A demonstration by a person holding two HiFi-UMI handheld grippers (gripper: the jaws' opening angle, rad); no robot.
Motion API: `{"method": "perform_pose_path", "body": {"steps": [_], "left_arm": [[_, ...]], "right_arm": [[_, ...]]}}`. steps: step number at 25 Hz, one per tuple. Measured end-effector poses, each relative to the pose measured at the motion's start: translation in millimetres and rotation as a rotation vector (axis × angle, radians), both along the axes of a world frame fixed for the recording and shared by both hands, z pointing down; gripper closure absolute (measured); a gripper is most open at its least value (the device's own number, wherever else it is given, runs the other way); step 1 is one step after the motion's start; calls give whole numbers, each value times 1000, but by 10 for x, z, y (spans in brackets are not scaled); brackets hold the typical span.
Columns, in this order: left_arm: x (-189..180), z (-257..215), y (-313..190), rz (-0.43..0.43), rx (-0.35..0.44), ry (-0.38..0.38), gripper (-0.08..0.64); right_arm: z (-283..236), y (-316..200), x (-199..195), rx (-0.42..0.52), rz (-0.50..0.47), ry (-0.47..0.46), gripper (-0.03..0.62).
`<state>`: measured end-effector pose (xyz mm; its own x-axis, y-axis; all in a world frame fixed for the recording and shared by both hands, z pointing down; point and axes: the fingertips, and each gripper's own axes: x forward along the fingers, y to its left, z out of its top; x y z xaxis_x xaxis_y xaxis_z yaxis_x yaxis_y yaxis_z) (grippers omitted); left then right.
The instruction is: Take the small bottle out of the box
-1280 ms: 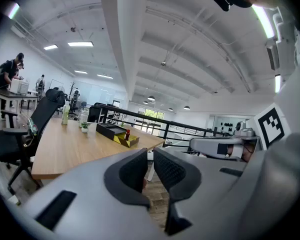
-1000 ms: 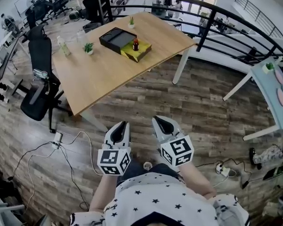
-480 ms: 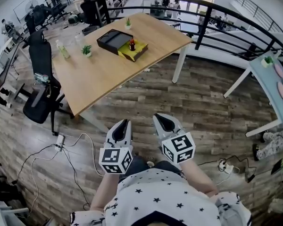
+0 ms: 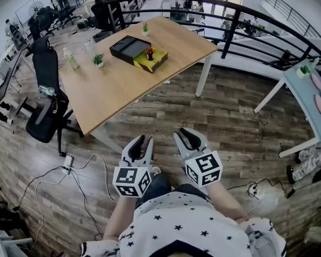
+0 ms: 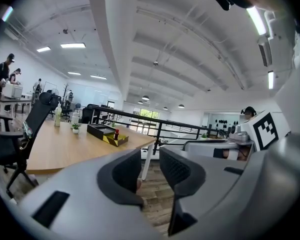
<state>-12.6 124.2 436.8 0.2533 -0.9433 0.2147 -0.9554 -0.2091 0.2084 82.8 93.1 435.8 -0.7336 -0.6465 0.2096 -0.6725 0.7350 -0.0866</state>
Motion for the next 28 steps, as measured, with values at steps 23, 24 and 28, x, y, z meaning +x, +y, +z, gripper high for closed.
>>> {"method": "perform_pose_path", "body": {"steps": [23,24,28], "left_arm": [[-639,132,-1389,-39,-25,45,425],[-679,129,-1484,-38,-26,44,425],[-866,124,-1886,-30,-34,40,425]], "right_arm": [[106,-1369,-627,-40,-21,-19,430],[108,-1465,-671,-43,-20,-15,430],[112,-1858,-851,-52,-15,-1,430]]}}
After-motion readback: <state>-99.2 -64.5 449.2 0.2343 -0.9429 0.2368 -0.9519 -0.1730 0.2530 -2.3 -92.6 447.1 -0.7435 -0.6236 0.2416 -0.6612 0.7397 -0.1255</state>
